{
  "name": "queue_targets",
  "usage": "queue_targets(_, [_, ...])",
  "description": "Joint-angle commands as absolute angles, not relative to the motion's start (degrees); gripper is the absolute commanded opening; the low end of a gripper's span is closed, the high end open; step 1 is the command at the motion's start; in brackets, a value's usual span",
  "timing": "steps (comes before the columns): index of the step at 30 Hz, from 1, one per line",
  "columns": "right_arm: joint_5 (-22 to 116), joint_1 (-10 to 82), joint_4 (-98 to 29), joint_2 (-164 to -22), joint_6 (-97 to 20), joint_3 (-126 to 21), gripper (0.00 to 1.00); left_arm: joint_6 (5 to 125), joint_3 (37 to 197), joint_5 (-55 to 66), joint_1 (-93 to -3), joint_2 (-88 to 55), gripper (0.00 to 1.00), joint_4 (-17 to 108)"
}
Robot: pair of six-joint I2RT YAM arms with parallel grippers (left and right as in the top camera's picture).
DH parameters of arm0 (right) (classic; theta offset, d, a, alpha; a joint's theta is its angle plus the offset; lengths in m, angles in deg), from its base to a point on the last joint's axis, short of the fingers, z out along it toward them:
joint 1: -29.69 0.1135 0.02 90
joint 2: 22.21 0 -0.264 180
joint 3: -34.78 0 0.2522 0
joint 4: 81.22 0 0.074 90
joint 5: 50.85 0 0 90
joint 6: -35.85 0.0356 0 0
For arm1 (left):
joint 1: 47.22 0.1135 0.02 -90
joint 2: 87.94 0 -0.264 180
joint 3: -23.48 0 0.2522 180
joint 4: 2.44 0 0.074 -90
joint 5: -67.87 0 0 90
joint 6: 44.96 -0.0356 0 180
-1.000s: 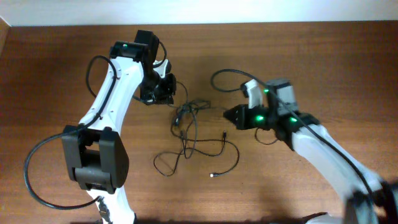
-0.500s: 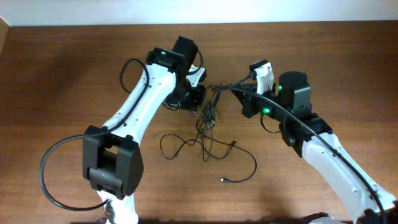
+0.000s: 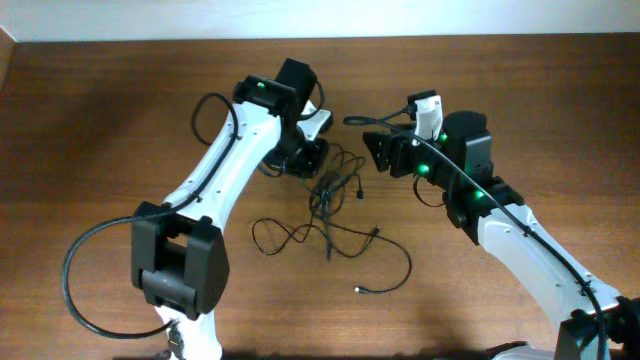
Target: Untangle cables
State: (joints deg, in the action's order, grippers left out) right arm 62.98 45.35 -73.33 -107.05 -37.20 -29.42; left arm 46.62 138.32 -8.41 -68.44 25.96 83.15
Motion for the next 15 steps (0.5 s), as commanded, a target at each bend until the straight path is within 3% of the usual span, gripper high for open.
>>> queue_targets(1, [75.7,45.0,-68.0,-105.8,-32.2,-29.5,0.89,49.6,139.3,-12.3,-66.3,24.5,0.0,82.7])
queue_targets(5, [82.5,45.1,-57.6,-105.5,-21.9,-29.5,0.89,49.5,139.3,-10.4,-66.3,24.5,0.0,80.9])
queue_targets(9, [82.5,45.7,-48.3,-105.6,-20.2,-29.4,0.82,49.5,139.3,-10.1,-66.3,24.5,0.0,79.8])
queue_targets(11, [80.2,46.9,-48.4,-105.7,-20.8,-29.4,0.81,49.5,139.3,-9.8,-66.3,24.5,0.0,79.7])
queue_targets(14, [66.0,51.8,-50.3,-107.8,-32.3,-29.4,0.8,49.5,139.3,-9.5,-66.3,24.5,0.0,79.7])
queue_targets(15, [67.8,53.1,-51.4,-108.6,-32.3,-29.4,0.74,49.5,139.3,-9.5,-66.3,24.5,0.0,79.7])
